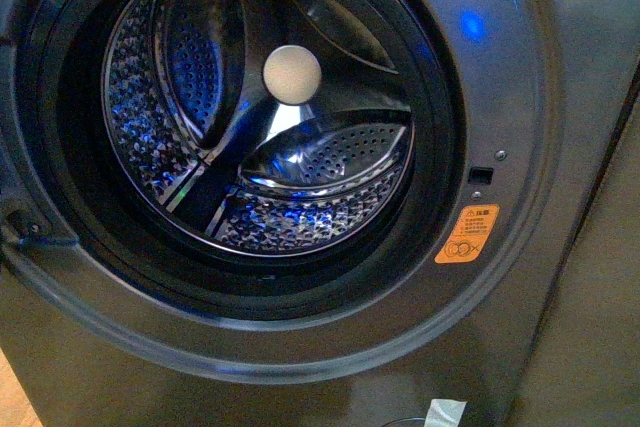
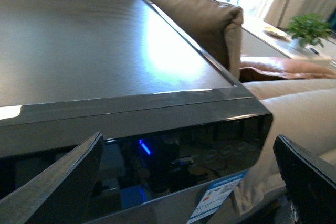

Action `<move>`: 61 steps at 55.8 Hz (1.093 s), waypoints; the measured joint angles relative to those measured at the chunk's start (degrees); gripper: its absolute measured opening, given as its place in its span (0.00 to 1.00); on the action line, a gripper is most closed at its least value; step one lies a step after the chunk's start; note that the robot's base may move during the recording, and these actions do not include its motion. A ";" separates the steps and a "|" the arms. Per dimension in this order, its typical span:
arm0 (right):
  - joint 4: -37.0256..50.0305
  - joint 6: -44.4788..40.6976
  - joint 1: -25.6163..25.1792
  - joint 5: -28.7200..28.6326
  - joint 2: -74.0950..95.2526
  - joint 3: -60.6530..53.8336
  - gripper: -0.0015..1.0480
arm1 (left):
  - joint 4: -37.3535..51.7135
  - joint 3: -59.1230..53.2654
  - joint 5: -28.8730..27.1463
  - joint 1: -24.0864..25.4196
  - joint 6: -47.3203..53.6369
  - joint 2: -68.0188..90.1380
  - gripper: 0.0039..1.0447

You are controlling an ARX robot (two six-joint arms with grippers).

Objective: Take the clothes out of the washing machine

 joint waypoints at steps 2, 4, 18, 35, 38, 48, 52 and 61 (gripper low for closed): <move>0.00 -0.02 0.00 0.00 0.00 0.00 0.02 | -3.39 0.07 -1.40 1.20 -0.94 -1.22 0.94; 0.00 -0.02 0.00 0.00 0.00 0.00 0.02 | -5.44 -0.66 -2.03 2.12 -1.51 -2.78 0.94; 0.00 -0.02 0.00 0.00 0.00 0.00 0.02 | 1.53 -14.58 -3.93 5.29 -4.85 -15.85 0.94; 0.00 -0.02 0.00 0.02 0.00 0.00 0.02 | 31.28 -62.80 -13.00 9.99 9.11 -40.06 0.58; 0.00 -0.02 0.00 0.02 0.00 0.00 0.02 | 36.44 -73.26 -11.87 11.98 9.90 -46.56 0.49; 0.00 -0.02 0.00 0.00 0.00 0.00 0.02 | 47.80 -100.54 -6.88 16.90 11.19 -60.63 0.21; 0.00 -0.02 0.00 0.02 0.00 0.00 0.02 | 50.51 -108.89 -5.01 18.34 11.43 -62.95 0.10; 0.00 -0.02 0.00 0.00 0.00 0.00 0.02 | 57.00 -125.55 -1.03 23.04 11.82 -70.38 0.03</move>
